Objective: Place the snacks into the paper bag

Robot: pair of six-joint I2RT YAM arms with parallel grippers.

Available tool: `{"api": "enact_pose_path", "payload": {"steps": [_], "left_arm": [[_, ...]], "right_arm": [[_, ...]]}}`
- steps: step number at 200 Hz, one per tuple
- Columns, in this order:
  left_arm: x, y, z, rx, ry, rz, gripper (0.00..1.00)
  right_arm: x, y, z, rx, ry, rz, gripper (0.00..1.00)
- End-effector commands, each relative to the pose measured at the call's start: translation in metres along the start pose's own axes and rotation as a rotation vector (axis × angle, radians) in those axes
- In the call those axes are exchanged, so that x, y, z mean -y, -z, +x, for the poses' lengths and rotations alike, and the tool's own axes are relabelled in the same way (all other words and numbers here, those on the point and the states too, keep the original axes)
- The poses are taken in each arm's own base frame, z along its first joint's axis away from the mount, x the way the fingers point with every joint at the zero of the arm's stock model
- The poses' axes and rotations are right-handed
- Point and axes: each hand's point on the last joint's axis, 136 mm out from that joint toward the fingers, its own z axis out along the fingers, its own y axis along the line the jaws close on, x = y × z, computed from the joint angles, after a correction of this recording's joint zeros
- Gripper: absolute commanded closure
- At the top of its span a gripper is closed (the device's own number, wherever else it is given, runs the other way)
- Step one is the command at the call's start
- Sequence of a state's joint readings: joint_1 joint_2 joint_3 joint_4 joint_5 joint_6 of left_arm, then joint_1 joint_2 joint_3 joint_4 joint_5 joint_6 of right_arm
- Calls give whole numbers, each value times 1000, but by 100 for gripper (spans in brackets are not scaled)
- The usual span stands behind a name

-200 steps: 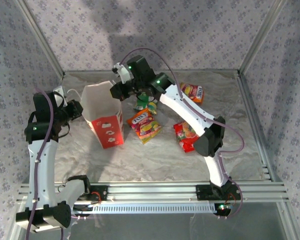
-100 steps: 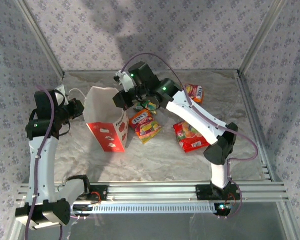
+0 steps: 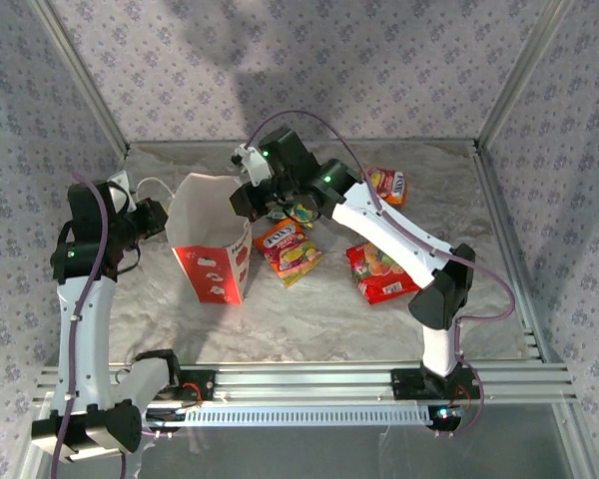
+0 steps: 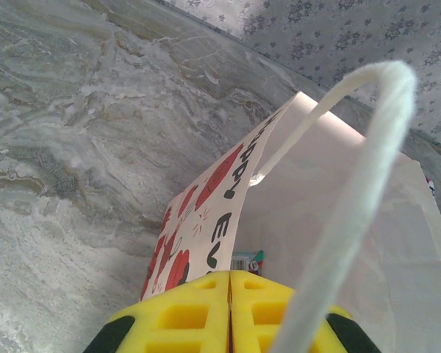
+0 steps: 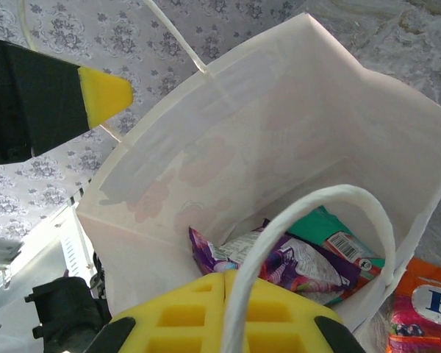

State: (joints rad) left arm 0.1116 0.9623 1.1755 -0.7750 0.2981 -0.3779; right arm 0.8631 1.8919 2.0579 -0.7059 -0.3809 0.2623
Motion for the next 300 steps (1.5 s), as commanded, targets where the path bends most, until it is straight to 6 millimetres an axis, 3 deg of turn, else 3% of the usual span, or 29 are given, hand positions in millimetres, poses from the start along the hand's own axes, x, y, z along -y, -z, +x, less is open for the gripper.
{"api": "enact_pose_path", "payload": {"steps": [1,39,50,71,91,101,141,173,203,223,258,300], "left_arm": [[-3,3,-3,31,-7,-14,92],[-7,-2,1,8,-2,-26,92],[-7,-3,1,6,-1,-26,92],[-8,-1,1,11,-2,-29,92],[-8,0,1,15,-5,-36,92],[-9,1,0,16,-6,-40,92],[-8,3,-1,17,-11,-40,92],[-9,2,0,14,-17,-47,91],[-11,-1,0,10,-7,-54,91],[-13,-3,0,18,3,-59,90],[-15,-7,1,14,19,-59,90],[-16,-7,3,11,24,-65,90]], "right_arm": [[3,5,-2,11,-3,12,97],[4,4,-1,7,-8,9,93],[5,2,0,3,-13,13,85],[8,3,3,-4,-21,24,55],[8,8,1,2,-14,24,41],[7,11,0,9,-8,26,38],[7,42,-2,34,64,72,27],[19,72,14,64,120,162,14],[41,90,45,49,93,207,9],[67,92,70,16,50,253,8],[125,75,111,-32,-39,335,9],[173,50,143,-115,-159,387,8]]}}
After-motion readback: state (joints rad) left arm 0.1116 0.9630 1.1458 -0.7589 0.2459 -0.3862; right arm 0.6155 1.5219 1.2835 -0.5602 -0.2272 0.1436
